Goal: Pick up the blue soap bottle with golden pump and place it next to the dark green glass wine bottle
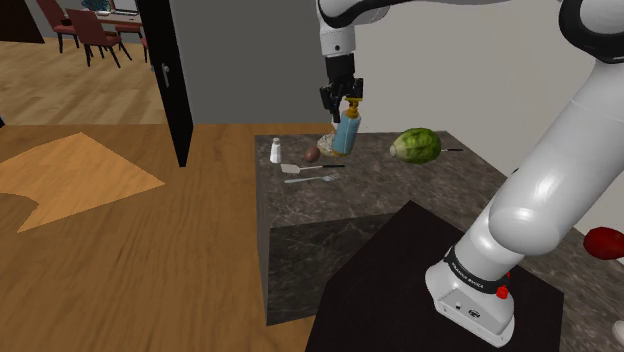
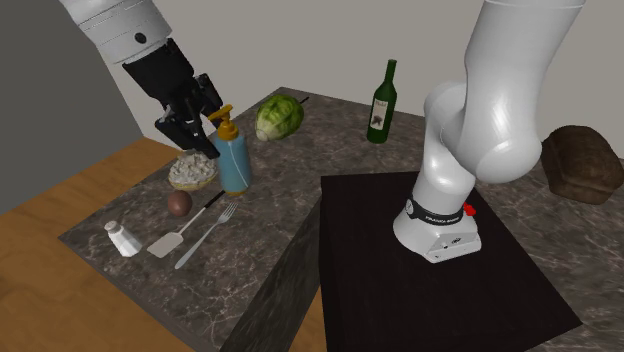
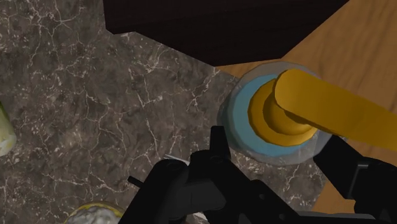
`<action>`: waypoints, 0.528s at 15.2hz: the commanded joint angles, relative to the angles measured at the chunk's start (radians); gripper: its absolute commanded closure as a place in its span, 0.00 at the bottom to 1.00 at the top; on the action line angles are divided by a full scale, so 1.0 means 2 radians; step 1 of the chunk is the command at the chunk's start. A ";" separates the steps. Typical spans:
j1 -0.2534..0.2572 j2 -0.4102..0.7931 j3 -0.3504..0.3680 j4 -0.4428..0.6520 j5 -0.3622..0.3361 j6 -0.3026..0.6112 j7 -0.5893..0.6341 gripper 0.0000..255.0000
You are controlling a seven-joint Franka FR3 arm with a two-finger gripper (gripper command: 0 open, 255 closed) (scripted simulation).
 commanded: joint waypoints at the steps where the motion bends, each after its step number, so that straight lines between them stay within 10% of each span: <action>1: 0.000 -0.001 0.000 0.012 0.000 -0.014 -0.001 1.00; 8: 0.000 -0.003 0.000 0.057 0.000 -0.060 -0.002 1.00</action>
